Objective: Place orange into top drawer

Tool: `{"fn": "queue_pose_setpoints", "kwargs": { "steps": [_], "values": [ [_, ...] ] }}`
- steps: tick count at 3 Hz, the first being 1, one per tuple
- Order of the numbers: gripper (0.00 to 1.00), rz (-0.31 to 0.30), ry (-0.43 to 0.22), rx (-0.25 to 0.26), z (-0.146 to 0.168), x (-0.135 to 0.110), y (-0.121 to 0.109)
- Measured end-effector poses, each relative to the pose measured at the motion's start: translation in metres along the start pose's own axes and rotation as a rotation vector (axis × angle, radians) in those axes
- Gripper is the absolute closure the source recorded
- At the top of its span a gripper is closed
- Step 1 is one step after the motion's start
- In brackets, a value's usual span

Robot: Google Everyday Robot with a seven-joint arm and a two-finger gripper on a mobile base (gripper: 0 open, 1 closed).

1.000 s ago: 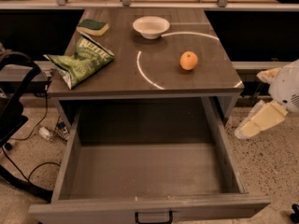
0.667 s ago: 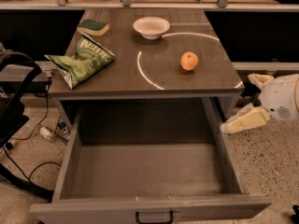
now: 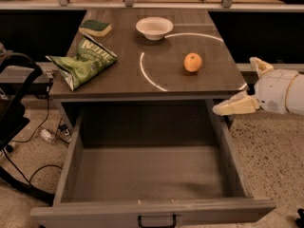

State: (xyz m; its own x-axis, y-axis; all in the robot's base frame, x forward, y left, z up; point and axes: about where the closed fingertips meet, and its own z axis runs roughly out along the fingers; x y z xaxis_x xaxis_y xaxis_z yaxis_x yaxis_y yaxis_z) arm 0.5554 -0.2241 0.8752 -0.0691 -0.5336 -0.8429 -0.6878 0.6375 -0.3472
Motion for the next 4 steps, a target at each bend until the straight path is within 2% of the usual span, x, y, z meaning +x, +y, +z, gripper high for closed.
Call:
{"fn": "queue_pose_setpoints", "kwargs": {
  "steps": [1,2,3,4],
  "values": [
    [0.0,0.0,0.0,0.0,0.0,0.0,0.0],
    [0.0,0.112,-0.083,0.012,0.025,-0.004,-0.009],
    [0.0,0.225,-0.208,0.031,0.072,-0.025,-0.03],
    [0.0,0.25,-0.253,0.042,0.096,-0.038,-0.04]
  ]
}}
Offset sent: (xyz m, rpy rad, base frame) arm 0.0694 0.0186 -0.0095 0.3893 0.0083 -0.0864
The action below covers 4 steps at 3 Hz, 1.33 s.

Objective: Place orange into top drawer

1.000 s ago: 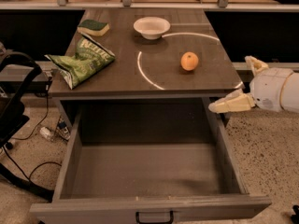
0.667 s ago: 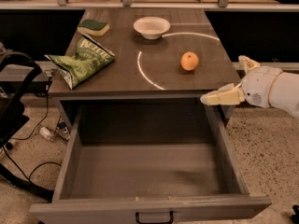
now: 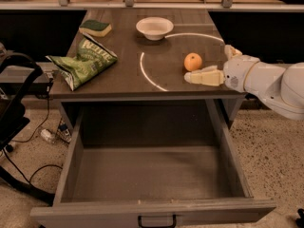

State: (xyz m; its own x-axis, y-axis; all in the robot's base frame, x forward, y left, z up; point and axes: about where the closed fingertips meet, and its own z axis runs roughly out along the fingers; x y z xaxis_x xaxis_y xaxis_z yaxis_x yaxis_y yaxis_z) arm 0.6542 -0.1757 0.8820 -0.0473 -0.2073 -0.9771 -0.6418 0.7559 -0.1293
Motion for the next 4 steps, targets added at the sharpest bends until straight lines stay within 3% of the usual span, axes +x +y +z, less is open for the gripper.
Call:
{"fn": "queue_pose_setpoints", "kwargs": {
  "steps": [1,3,4],
  "values": [
    [0.0,-0.003,0.008,0.003,0.024,-0.003,0.0],
    [0.0,-0.027,0.101,0.057,0.071,0.017,-0.004],
    [0.18,-0.027,0.103,0.054,0.073,0.017,-0.003]
  ]
}}
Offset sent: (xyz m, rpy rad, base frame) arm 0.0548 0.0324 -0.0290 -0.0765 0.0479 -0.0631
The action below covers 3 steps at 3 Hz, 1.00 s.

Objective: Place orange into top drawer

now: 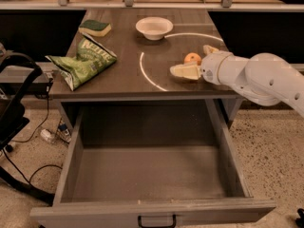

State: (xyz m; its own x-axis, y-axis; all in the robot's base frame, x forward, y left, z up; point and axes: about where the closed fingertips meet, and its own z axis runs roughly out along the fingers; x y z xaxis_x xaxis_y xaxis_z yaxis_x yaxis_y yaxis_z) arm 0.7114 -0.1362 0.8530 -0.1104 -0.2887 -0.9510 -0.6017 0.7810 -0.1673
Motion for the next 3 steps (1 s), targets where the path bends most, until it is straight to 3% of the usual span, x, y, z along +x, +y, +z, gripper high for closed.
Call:
{"fn": "queue_pose_setpoints", "kwargs": {
  "steps": [1,3],
  "values": [
    [0.49,0.0,-0.001,-0.005,0.0021,-0.0007,0.0025],
    [0.95,-0.001,-0.002,-0.011,0.0049,-0.0015,0.0057]
  ]
}}
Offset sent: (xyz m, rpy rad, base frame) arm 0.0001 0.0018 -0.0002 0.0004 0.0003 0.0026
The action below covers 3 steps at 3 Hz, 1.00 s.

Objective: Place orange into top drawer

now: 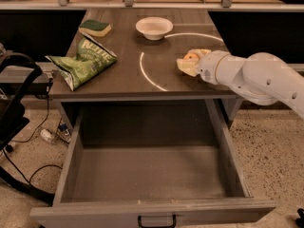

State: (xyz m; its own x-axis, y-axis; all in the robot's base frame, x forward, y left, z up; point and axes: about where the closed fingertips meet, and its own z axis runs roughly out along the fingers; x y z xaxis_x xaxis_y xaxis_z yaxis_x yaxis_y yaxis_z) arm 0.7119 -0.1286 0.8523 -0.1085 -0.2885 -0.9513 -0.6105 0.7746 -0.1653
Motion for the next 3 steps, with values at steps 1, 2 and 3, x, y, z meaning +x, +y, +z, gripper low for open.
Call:
{"fn": "queue_pose_setpoints", "kwargs": {
  "steps": [1,2,3],
  "values": [
    [1.0,-0.011,-0.002,-0.011,-0.008,-0.01,0.0],
    [1.0,-0.043,0.007,-0.023,-0.037,-0.032,-0.002],
    [1.0,-0.029,0.0,-0.116,-0.078,-0.031,0.019]
  ]
}}
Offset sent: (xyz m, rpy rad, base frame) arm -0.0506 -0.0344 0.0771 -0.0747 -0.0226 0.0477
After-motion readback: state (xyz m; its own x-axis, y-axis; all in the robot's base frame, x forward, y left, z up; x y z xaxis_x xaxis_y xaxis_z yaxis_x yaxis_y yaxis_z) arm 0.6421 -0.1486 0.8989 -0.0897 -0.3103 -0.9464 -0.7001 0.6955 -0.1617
